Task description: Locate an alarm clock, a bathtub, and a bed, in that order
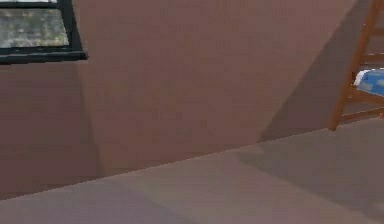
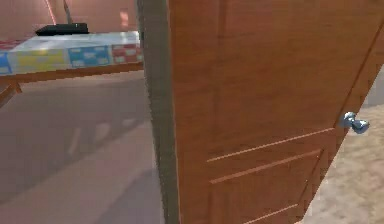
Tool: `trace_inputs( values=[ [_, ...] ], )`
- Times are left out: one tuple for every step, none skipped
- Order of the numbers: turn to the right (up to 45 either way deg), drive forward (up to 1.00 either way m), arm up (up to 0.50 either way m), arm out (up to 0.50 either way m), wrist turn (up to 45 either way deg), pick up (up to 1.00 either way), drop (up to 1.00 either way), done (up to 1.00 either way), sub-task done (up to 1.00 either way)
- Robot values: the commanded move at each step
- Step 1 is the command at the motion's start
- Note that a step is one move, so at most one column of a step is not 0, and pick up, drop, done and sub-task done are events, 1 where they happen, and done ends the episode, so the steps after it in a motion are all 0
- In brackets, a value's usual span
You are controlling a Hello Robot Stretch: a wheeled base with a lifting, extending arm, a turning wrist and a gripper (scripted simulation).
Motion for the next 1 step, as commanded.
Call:
trace_inputs(
  values=[
    [24.0, 0.00, 0.00, 0.00, 0.0, 0.00, 0.00, 0.00, 0.00]
  ],
)
